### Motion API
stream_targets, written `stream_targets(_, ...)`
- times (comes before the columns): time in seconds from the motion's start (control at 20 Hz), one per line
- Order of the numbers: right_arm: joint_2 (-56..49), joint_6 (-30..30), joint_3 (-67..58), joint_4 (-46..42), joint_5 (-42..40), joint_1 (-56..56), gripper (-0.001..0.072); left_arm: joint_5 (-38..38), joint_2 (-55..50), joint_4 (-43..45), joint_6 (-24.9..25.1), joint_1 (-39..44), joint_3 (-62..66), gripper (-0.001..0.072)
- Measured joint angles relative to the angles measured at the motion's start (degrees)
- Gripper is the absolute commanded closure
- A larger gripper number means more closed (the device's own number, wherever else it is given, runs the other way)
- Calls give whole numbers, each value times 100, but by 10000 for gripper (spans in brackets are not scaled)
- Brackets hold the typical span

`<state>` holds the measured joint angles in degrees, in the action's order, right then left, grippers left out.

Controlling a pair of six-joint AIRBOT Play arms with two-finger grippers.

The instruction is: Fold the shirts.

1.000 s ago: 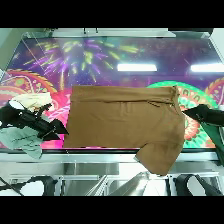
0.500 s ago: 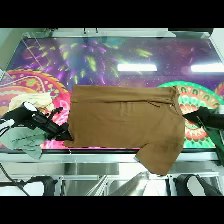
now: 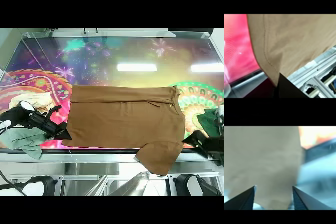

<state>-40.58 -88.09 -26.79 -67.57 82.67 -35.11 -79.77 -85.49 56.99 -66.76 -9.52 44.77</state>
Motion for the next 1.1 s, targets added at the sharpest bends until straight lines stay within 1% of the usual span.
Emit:
stream_targets(0.05, -31, -120, 151, -116, -4, -4, 437, 46, 42, -4, 0, -2, 0, 689)
stream_targets(0.35, -365, -190, 590, -101, -352, -11, 435, 146, 157, -4, 15, -11, 2, 689)
stream_targets(0.4, -420, -190, 608, -101, -372, -11, 429, 146, 162, -4, 15, -11, 2, 689)
stream_targets(0.5, -546, -210, 634, -107, -411, -11, 300, 140, 168, -4, 15, -11, 2, 689)
stream_targets(0.65, -861, -374, 660, -177, -492, -11, 307, 114, 170, -4, 13, -11, 9, 689)
stream_targets(0.75, -1117, -389, 671, -201, -651, -11, 358, 111, 170, -9, 13, -11, 9, 689)
stream_targets(0.8, -1255, -378, 675, -170, -767, -11, 357, 107, 170, -9, 13, -11, 9, 689)
stream_targets(1.0, -1696, 116, 680, 284, -874, -15, 349, 105, 170, -15, 13, -11, 9, 689)
stream_targets(1.1, -1902, 529, 723, 828, -1080, -9, 349, 107, 173, -15, 13, -11, 9, 689)
